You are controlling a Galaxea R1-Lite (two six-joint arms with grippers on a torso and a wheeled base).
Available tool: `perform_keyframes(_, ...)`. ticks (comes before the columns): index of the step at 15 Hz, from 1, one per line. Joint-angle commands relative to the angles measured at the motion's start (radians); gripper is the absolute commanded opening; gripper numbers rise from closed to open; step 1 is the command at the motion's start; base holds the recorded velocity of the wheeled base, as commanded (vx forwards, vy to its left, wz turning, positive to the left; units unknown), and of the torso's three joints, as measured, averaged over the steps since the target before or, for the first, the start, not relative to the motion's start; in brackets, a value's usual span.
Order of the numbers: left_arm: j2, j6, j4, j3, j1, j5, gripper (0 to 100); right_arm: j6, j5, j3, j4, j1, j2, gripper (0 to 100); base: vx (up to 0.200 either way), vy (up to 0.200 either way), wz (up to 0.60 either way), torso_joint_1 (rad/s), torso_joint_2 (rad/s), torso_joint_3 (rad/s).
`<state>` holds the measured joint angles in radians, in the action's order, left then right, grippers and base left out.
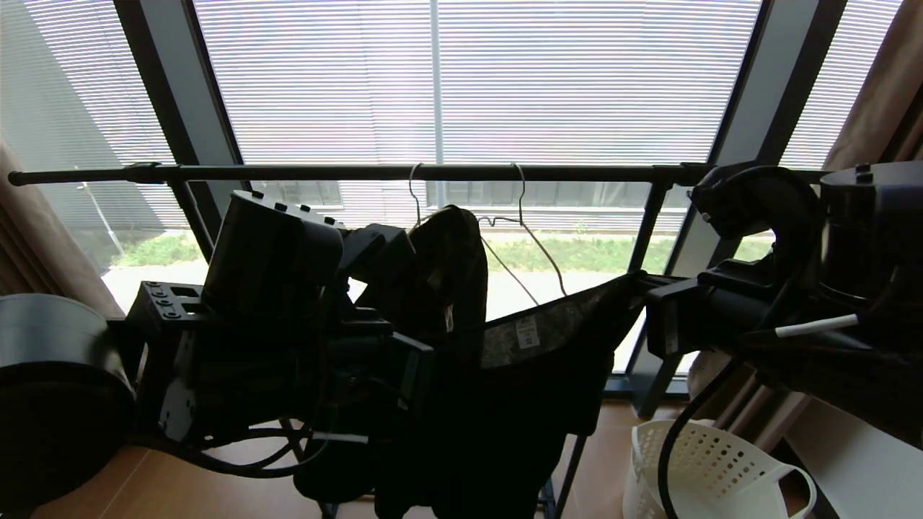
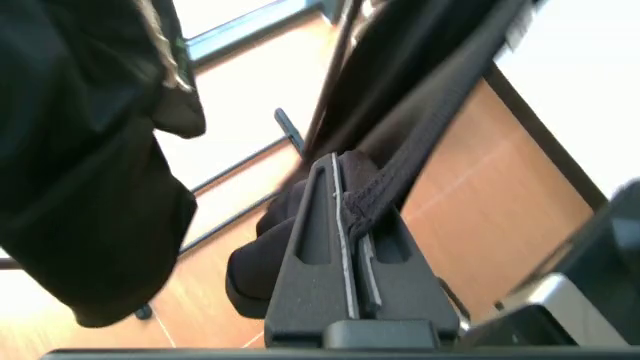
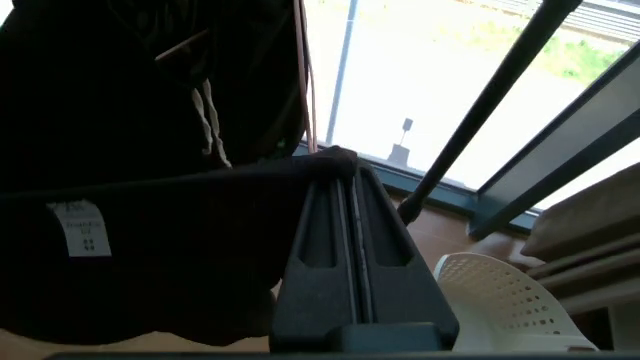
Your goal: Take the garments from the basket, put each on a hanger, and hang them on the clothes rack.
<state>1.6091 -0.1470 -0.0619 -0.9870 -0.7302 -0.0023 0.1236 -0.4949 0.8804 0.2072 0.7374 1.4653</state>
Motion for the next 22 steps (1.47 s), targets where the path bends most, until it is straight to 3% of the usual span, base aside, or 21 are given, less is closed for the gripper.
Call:
perform_keyframes(1, 0.081, -0.002, -0.004, -0.117, 0.028, 0.002, 0, -0.006, -0.002, -0.087, 0.001, 0.045, -0.120, 0, 0.000, 0.000, 0.00, 0.000, 0.00, 0.000)
perform_keyframes(3, 0.158, -0.003, -0.003, -0.237, 0.026, 0.007, 0, -0.007, -0.007, -0.143, -0.002, 0.105, -0.157, 0, 0.000, 0.000, 0.00, 0.000, 0.00, 0.000)
perform_keyframes(6, 0.201, -0.002, 0.005, -0.331, 0.017, 0.008, 0, -0.006, -0.005, -0.225, 0.003, 0.160, -0.158, 0, 0.000, 0.000, 0.00, 0.000, 0.00, 0.000)
perform_keyframes(18, 0.132, 0.010, 0.008, -0.329, -0.055, 0.027, 0, 0.019, 0.006, -0.324, 0.015, 0.177, -0.072, 0, 0.000, 0.000, 0.00, 0.000, 0.00, 0.000)
perform_keyframes(19, 0.133, 0.012, 0.007, -0.331, -0.057, 0.027, 0, 0.019, 0.006, -0.336, 0.017, 0.177, -0.071, 100, 0.000, 0.000, 0.00, 0.000, 0.00, 0.000)
perform_keyframes(22, 0.137, 0.012, 0.007, -0.334, -0.057, 0.027, 0, 0.019, 0.024, -0.371, 0.015, 0.177, -0.062, 100, 0.000, 0.000, 0.00, 0.000, 0.00, 0.000)
